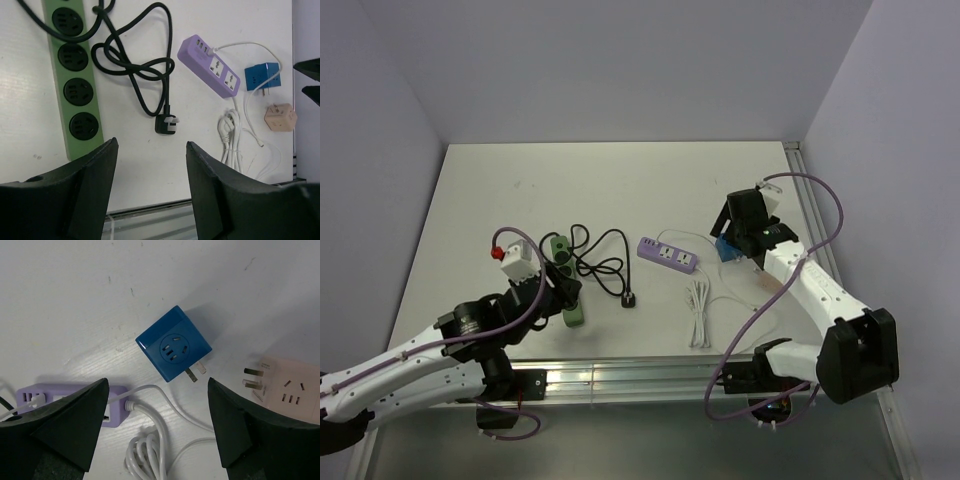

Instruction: Insert the plug

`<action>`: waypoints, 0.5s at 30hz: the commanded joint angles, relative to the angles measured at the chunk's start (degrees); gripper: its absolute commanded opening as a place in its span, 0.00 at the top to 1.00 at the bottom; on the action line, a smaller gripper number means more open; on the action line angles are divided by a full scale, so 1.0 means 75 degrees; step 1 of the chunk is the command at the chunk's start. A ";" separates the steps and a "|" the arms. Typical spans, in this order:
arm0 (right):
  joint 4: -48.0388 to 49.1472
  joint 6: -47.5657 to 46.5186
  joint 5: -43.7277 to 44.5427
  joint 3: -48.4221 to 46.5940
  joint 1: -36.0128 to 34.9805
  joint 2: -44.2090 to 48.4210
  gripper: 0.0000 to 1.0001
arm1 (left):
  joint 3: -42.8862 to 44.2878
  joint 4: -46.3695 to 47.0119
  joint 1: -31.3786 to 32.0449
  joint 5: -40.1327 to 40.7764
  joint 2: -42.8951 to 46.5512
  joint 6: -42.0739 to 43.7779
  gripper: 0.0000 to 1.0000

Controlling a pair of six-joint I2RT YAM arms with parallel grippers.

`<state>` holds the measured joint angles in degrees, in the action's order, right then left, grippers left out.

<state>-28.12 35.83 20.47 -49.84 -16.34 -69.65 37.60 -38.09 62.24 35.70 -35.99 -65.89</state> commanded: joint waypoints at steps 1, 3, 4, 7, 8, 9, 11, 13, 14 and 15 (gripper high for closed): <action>0.0105 -0.0406 0.0001 -0.0408 -0.0165 0.0274 0.14 | 0.0048 -0.0558 0.0022 0.0231 -0.0252 -0.1067 0.38; 0.0209 -0.0686 -0.0289 -0.0548 -0.0491 0.0601 0.14 | 0.0037 -0.0571 0.0022 0.0267 -0.0450 -0.1211 0.38; 0.0280 -0.0781 -0.0617 -0.0619 -0.0609 0.0684 0.14 | 0.0037 -0.0536 0.0022 0.0267 -0.0533 -0.1211 0.38; 0.0631 -0.0993 -0.2630 -0.1040 -0.0810 0.0662 0.15 | -0.0044 -0.0757 0.0022 0.0372 -0.0791 -0.1654 0.39; 0.0760 -0.1039 -0.3146 -0.1204 -0.0845 0.0336 0.15 | -0.0115 -0.0769 0.0022 0.0384 -0.0803 -0.1784 0.39; 0.0865 -0.1086 -0.3661 -0.1635 -0.0996 0.0090 0.15 | -0.0208 -0.0804 0.0022 0.0361 -0.0792 -0.1901 0.39; 0.0727 -0.1051 -0.4053 -0.2257 -0.1335 -0.0855 0.15 | -0.0536 -0.0840 0.0022 0.0337 -0.0628 -0.2393 0.39; 0.0340 -0.1121 -0.3879 -0.3416 -0.2038 -0.1620 0.16 | -0.0864 -0.0816 0.0022 0.0314 -0.0394 -0.2792 0.38; 0.0165 -0.1087 -0.3785 -0.4163 -0.2261 -0.2332 0.17 | -0.0947 -0.0898 0.0022 0.0337 -0.0347 -0.2955 0.38; 0.0163 -0.1029 -0.3691 -0.4472 -0.2611 -0.2675 0.17 | -0.1052 -0.1130 0.0022 0.0418 -0.0335 -0.3305 0.39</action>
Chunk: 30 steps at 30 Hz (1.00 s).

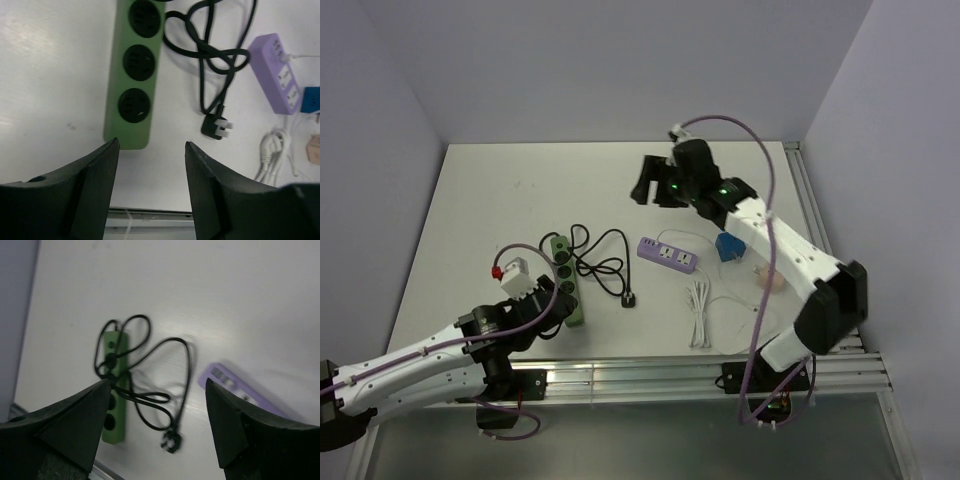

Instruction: Insert the plug

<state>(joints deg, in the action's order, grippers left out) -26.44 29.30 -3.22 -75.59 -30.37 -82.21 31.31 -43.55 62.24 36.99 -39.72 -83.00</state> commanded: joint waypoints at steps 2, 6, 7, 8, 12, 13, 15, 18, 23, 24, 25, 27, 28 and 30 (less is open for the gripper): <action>0.0241 0.0169 -0.0624 -0.1694 -0.0919 -0.1864 0.17 | -0.0214 -0.0812 0.0010 0.0317 0.0117 -0.1342 0.40; 0.0349 0.0675 -0.1128 -0.2833 -0.0966 -0.3203 0.21 | 0.0195 -0.2042 0.0010 0.0540 -0.0198 -0.2465 0.41; 0.0361 0.0722 -0.1175 -0.3044 -0.0989 -0.3658 0.22 | 0.0289 -0.2393 0.0010 0.0621 -0.0246 -0.2549 0.42; 0.0349 0.0815 -0.1361 -0.3440 -0.0990 -0.3883 0.23 | 0.0383 -0.2594 0.0010 0.0645 -0.0316 -0.2643 0.42; 0.0314 0.1015 -0.1796 -0.4182 -0.1118 -0.4775 0.26 | 0.0886 -0.3240 0.0010 0.0692 -0.0562 -0.2938 0.42; 0.0372 0.1050 -0.1843 -0.4229 -0.1153 -0.5008 0.27 | 0.0957 -0.3263 0.0010 0.0727 -0.0551 -0.2844 0.42; 0.0571 0.1214 -0.1995 -0.4265 -0.1282 -0.5221 0.27 | 0.1110 -0.3194 0.0010 0.0868 -0.0399 -0.2668 0.42; 0.0805 0.1437 -0.2323 -0.4312 -0.1423 -0.5607 0.33 | 0.1239 -0.3053 0.0010 0.0962 -0.0001 -0.2446 0.42; 0.0947 0.1554 -0.2125 -0.4241 -0.1751 -0.5995 0.36 | 0.1391 -0.3275 0.0010 0.1126 0.0655 -0.2445 0.42; 0.0912 0.1531 -0.2067 -0.4253 -0.1879 -0.6053 0.36 | 0.1450 -0.3380 0.0010 0.1161 0.0714 -0.2456 0.43; 0.0877 0.1519 -0.1950 -0.4265 -0.1938 -0.6146 0.36 | 0.1462 -0.3427 0.0010 0.1161 0.0773 -0.2445 0.42; 0.0970 0.1554 -0.1902 -0.4195 -0.2056 -0.6229 0.37 | 0.1485 -0.3509 0.0010 0.1173 0.0913 -0.2456 0.43; 0.1051 0.1601 -0.1995 -0.4171 -0.2114 -0.6322 0.40 | 0.1485 -0.3545 0.0010 0.1138 0.0949 -0.2468 0.43; 0.1286 0.1741 -0.2101 -0.4113 -0.2138 -0.6416 0.44 | 0.1474 -0.3533 0.0010 0.1091 0.1031 -0.2433 0.43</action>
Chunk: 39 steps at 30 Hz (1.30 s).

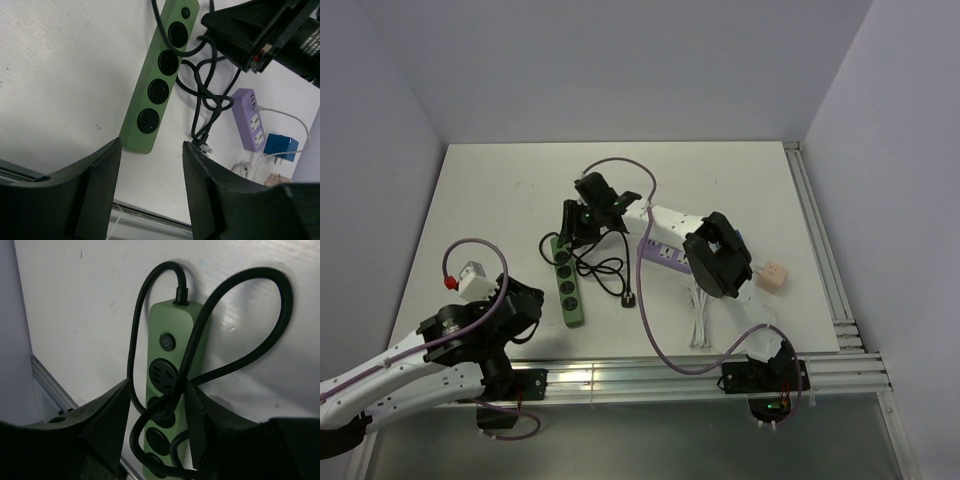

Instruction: Insert the plug

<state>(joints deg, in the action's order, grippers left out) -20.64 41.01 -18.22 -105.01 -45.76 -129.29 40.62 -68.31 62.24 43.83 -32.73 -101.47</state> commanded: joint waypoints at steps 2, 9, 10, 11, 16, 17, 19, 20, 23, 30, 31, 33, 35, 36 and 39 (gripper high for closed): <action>0.0608 0.0273 -0.0231 -0.0248 -0.0122 -0.0280 0.50 | 0.0197 -0.0115 0.0010 0.0109 0.0145 0.0146 0.43; 0.0889 0.0297 -0.0348 -0.0213 -0.0180 -0.0292 0.80 | 0.0127 -0.0068 0.0010 0.0015 0.0099 0.0193 0.42; 0.0901 0.0285 -0.0325 -0.0236 -0.0180 -0.0304 0.86 | 0.0115 -0.0044 0.0010 0.0003 0.0110 0.0217 0.42; 0.0889 0.0297 -0.0325 -0.0272 -0.0180 -0.0315 0.91 | 0.0104 0.0014 -0.0001 -0.0043 0.0110 0.0240 0.43; 0.2324 0.0961 -0.1085 0.0252 -0.0180 -0.0058 1.00 | 0.0010 0.0120 0.0010 -0.0161 0.0180 0.0287 0.42; 0.2713 0.1185 -0.1237 0.0429 -0.0157 0.0024 1.00 | -0.0002 0.0132 0.0010 -0.0173 0.0192 0.0310 0.43; 0.4126 0.1956 -0.1635 0.0944 -0.0122 0.0223 1.00 | 0.0010 0.0202 0.0010 -0.0173 0.0262 0.0404 0.43; 0.4460 0.2181 -0.1707 0.1040 -0.0087 0.0270 1.00 | 0.0021 0.0214 0.0010 -0.0173 0.0274 0.0416 0.42; 0.4979 0.2535 -0.1615 0.1053 -0.0016 0.0376 1.00 | 0.0056 0.0144 0.0010 -0.0149 0.0379 0.0428 0.43; 0.3867 0.1844 -0.0350 0.0420 0.0382 0.0307 1.00 | 0.0057 0.0178 0.0010 -0.0161 0.0754 0.0568 0.44; 0.3808 0.1751 -0.0290 0.0304 0.0452 0.0224 1.00 | 0.0022 0.0237 0.0010 -0.0196 0.0848 0.0685 0.44; 0.3668 0.1715 -0.0290 0.0069 0.0663 -0.0172 1.00 | -0.0037 0.0529 0.0010 -0.0243 0.0965 0.0861 0.45; 0.3410 0.1598 -0.0279 -0.0446 0.0815 -0.0652 1.00 | -0.0107 0.0775 0.0010 -0.0313 0.1094 0.1048 0.45; 0.3304 0.1459 -0.0197 -0.0703 0.0851 -0.0771 1.00 | -0.0131 0.0834 0.0010 -0.0325 0.1106 0.1165 0.45; 0.3035 0.1119 0.0351 -0.1160 0.0956 -0.1123 1.00 | -0.0131 0.1069 0.0010 -0.0348 0.1200 0.1388 0.46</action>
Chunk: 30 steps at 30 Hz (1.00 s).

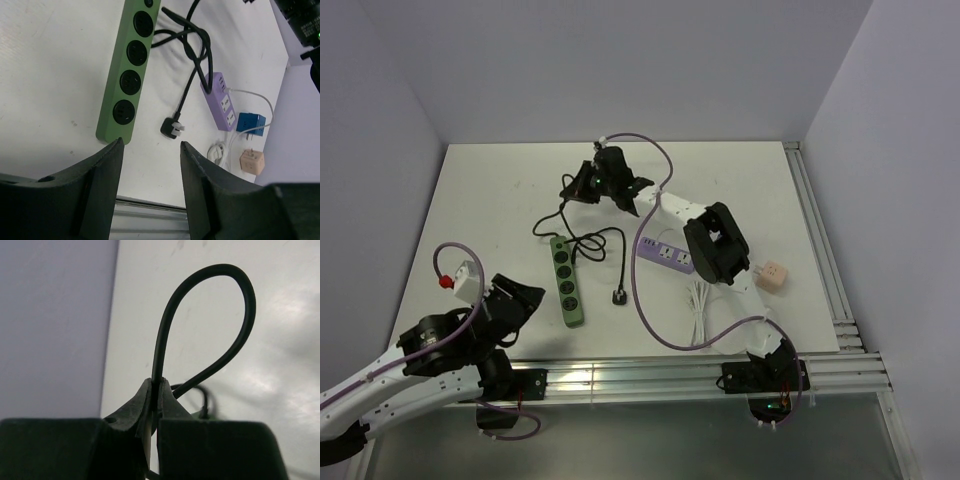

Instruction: Insert the plug

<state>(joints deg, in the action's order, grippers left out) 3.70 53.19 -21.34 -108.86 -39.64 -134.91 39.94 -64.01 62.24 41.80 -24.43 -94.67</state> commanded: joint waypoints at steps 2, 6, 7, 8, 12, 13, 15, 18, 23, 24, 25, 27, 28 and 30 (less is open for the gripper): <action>-0.0879 -0.1032 0.1192 -0.1046 0.0152 -0.0631 1.00 | -0.0099 0.0624 0.0010 -0.0112 0.0163 0.0704 0.46; -0.1840 -0.1128 0.2117 -0.1435 0.0362 -0.0820 1.00 | -0.0158 0.0881 0.0010 -0.0124 0.0233 0.0927 0.46; -0.2050 -0.1057 0.2432 -0.1377 0.0421 -0.0820 1.00 | -0.0169 0.0917 0.0010 -0.0113 0.0256 0.0939 0.46; -0.2076 -0.1010 0.2505 -0.1295 0.0515 -0.0797 1.00 | -0.0158 0.0952 0.0010 -0.0089 0.0268 0.0974 0.46; -0.2777 -0.0811 0.2120 -0.1841 0.0901 -0.1253 1.00 | -0.0193 0.1151 0.0010 -0.0124 0.0245 0.1209 0.46; -0.3127 -0.0834 0.1980 -0.2007 0.1007 -0.1370 1.00 | -0.0193 0.1186 0.0010 -0.0136 0.0233 0.1209 0.46; -0.3236 -0.0892 0.1897 -0.2033 0.1019 -0.1453 1.00 | -0.0193 0.1187 0.0010 -0.0148 0.0222 0.1186 0.46; -0.3504 -0.0811 0.2153 -0.1997 0.0961 -0.1430 1.00 | -0.0228 0.1198 0.0010 -0.0206 0.0256 0.1185 0.46; -0.3798 -0.0752 0.2658 -0.1622 0.0949 -0.1208 0.97 | -0.0181 0.1117 0.0010 -0.0382 0.0338 0.1151 0.46; -0.3799 -0.0810 0.2623 -0.1599 0.0949 -0.1195 0.96 | -0.0181 0.1082 0.0010 -0.0394 0.0385 0.1104 0.46; -0.3706 -0.0857 0.2530 -0.1541 0.0949 -0.1114 0.93 | -0.0193 0.1081 0.0010 -0.0394 0.0409 0.1115 0.46; -0.3379 -0.1056 0.2041 -0.1365 0.0937 -0.1032 0.87 | -0.0181 0.1151 0.0010 -0.0382 0.0502 0.1185 0.46; -0.3342 -0.1138 0.1898 -0.1422 0.0926 -0.1031 0.80 | -0.0158 0.1186 0.0010 -0.0371 0.0514 0.1220 0.46; -0.3086 -0.1442 0.1500 -0.1552 0.0891 -0.0996 0.68 | -0.0134 0.1292 0.0010 -0.0324 0.0538 0.1349 0.45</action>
<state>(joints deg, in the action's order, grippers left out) -19.73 46.65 -7.14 -120.62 -32.64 -144.68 38.59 -56.42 62.24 39.31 -21.06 -86.70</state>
